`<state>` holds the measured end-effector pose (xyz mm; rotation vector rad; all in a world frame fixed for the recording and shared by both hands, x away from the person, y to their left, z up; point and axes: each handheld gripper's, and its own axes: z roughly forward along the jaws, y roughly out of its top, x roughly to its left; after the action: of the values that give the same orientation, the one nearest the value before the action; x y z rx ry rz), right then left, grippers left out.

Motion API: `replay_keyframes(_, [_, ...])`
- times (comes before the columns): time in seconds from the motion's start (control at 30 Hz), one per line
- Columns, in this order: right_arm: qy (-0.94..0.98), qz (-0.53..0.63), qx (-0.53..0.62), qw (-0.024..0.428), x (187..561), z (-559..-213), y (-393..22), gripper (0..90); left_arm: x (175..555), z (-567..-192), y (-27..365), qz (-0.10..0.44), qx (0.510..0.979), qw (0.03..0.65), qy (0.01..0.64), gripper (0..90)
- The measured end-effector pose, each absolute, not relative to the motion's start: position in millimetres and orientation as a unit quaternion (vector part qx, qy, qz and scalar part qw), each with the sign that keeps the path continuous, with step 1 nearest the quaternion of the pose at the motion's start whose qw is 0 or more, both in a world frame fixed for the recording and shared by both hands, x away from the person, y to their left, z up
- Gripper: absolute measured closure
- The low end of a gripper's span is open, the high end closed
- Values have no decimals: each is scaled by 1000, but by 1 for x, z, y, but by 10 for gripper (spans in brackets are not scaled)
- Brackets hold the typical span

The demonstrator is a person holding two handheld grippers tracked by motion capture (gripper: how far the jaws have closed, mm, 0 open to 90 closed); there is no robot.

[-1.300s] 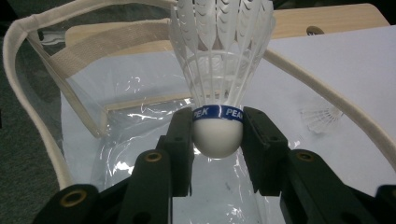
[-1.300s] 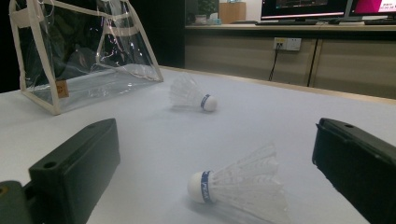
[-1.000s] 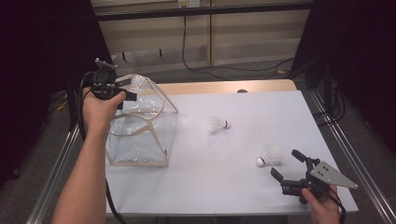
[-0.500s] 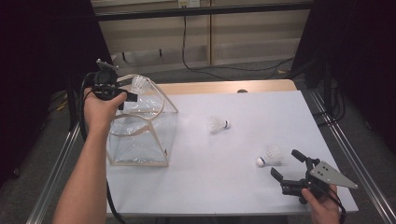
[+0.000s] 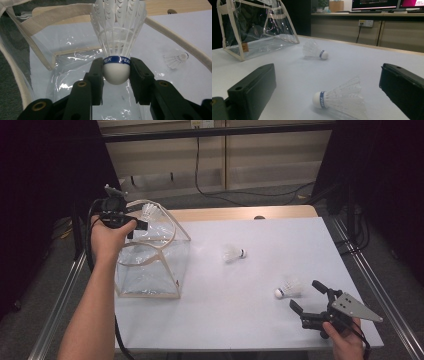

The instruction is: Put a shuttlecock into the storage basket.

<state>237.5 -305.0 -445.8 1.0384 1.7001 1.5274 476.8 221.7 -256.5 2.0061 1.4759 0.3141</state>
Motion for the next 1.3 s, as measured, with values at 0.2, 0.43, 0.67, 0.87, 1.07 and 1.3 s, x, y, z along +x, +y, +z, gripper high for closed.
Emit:
replay_keyframes(0.2, [644, 578, 393, 311, 237, -446, -305, 6, 478, -259, 221, 118, 761, 310, 558, 646])
replay_keyframes(0.43, [644, 578, 393, 311, 237, -446, -305, 7, 477, -259, 221, 120, 761, 309, 557, 572])
replay_keyframes(0.67, [644, 578, 393, 311, 237, -446, -305, 7, 476, -258, 220, 113, 761, 318, 554, 551])
replay_keyframes(0.87, [643, 579, 393, 312, 237, -446, -305, 7, 474, -255, 219, 111, 761, 323, 551, 502])
replay_keyframes(1.07, [643, 578, 392, 313, 237, -445, -305, 6, 472, -250, 216, 109, 763, 332, 543, 470])
replay_keyframes(1.3, [642, 579, 393, 312, 237, -445, -305, 7, 468, -242, 209, 98, 775, 342, 522, 415])
